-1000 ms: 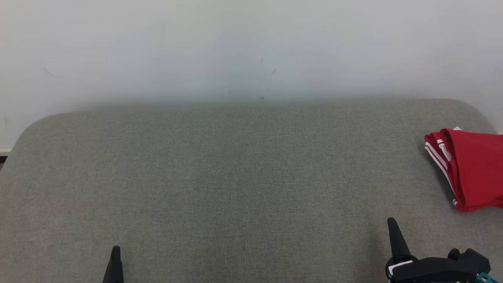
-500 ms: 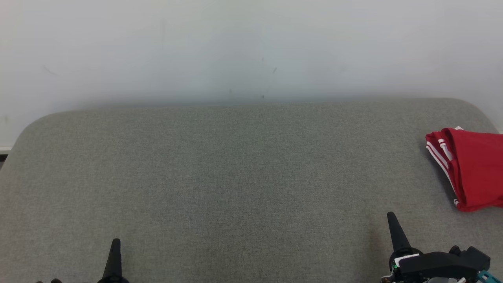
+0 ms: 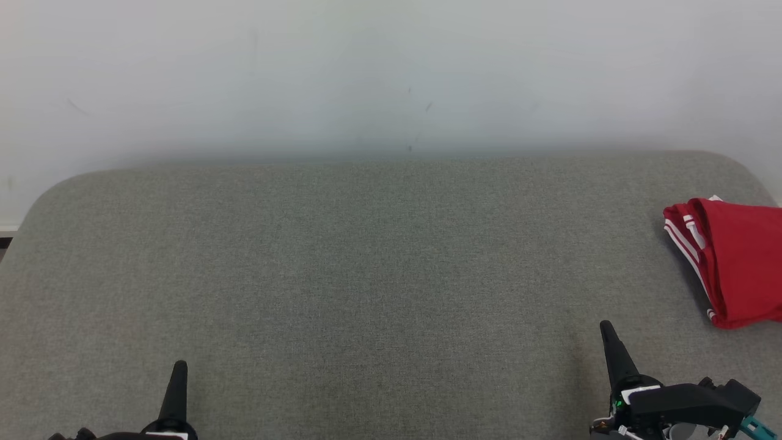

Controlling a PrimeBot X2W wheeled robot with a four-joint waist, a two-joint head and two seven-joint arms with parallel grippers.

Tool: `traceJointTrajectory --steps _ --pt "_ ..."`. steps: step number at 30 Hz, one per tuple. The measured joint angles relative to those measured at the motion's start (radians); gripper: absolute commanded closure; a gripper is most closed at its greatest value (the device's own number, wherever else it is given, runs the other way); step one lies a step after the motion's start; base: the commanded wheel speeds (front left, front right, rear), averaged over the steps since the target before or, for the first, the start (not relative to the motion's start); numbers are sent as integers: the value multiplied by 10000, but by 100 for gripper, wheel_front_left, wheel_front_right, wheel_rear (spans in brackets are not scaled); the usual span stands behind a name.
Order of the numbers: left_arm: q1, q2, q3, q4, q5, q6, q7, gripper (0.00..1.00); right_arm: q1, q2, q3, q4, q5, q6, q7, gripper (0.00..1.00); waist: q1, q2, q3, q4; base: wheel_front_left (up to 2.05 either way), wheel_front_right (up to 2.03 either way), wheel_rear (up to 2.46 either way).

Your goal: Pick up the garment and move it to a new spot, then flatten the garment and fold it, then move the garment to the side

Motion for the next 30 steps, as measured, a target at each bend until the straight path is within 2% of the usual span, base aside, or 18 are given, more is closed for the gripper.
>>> traceJointTrajectory --steps 30 --pt "-434 4 199 61 -2349 -182 614 100 -337 0 -117 -104 2345 0 552 100 0 0 98 40 0 0 0"
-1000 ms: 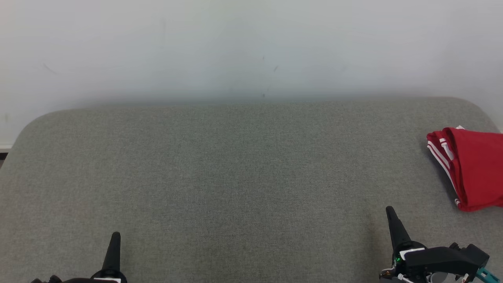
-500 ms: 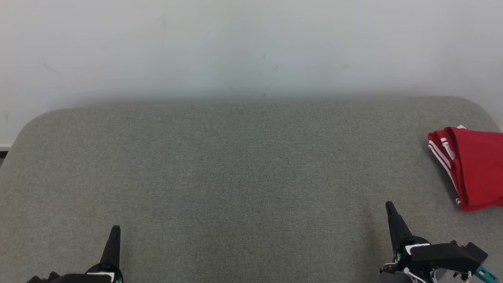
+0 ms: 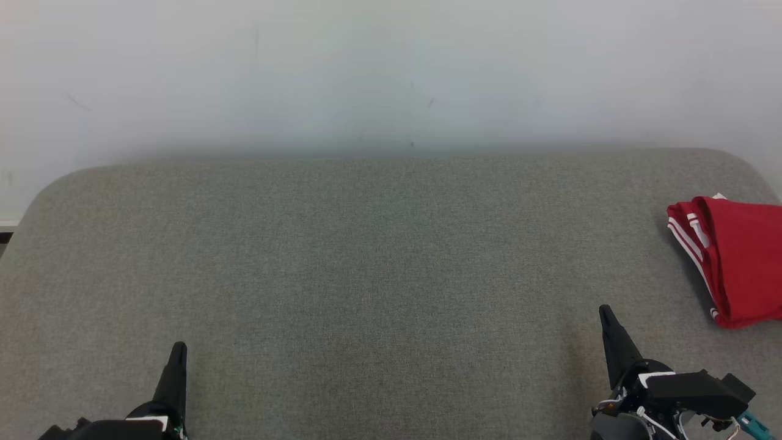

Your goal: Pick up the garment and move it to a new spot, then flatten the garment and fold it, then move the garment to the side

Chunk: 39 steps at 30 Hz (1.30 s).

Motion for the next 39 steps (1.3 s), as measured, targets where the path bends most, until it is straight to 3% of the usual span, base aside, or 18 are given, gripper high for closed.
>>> traceJointTrajectory --steps 9,39 --pt "-130 2 52 13 -581 -52 153 100 -63 -2 -33 -29 575 0 157 100 0 0 28 12 0 0 0" --pt "-142 2 50 19 -596 -52 153 100 -79 -2 -36 -36 589 0 157 100 -2 0 28 12 0 0 0"
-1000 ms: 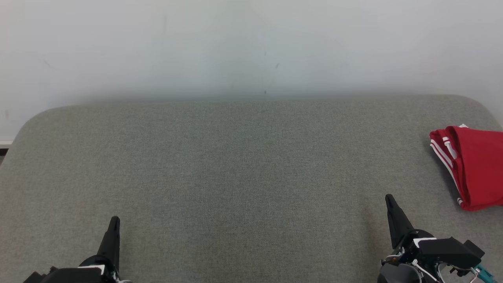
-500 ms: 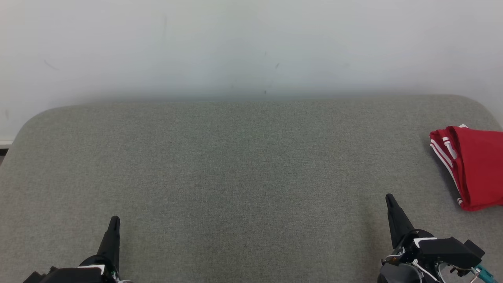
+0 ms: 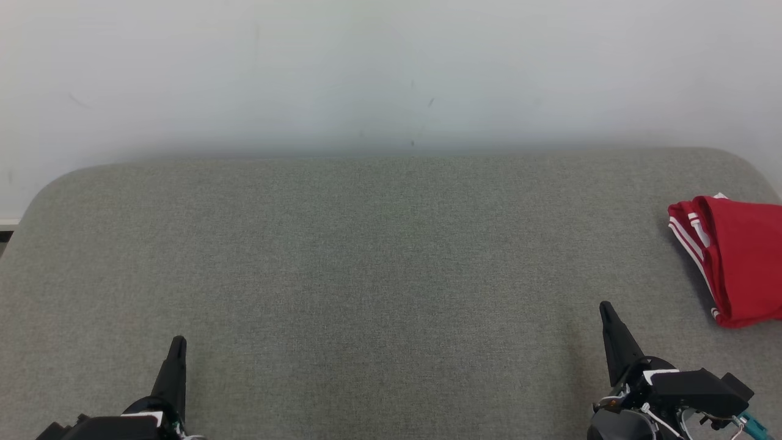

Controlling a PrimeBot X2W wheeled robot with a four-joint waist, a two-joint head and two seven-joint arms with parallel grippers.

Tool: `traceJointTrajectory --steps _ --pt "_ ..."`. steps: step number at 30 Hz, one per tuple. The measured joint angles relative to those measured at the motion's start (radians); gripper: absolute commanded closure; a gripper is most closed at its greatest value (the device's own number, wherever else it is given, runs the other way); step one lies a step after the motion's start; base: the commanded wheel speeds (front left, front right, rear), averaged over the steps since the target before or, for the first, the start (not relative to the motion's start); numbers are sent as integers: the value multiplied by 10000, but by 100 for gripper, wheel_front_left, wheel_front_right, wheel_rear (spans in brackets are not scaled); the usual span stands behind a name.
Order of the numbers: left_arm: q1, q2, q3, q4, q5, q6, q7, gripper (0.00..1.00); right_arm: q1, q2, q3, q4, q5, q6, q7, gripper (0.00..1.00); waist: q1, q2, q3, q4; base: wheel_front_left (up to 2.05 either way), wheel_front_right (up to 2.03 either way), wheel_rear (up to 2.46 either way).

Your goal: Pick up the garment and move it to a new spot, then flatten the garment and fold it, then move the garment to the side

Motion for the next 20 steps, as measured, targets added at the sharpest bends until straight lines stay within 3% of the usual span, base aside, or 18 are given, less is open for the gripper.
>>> traceJointTrajectory --steps 20 --pt "-5 0 2 -2 0 0 0 100 0 0 4 0 0 0 0 100 1 0 0 0 0 0 0"
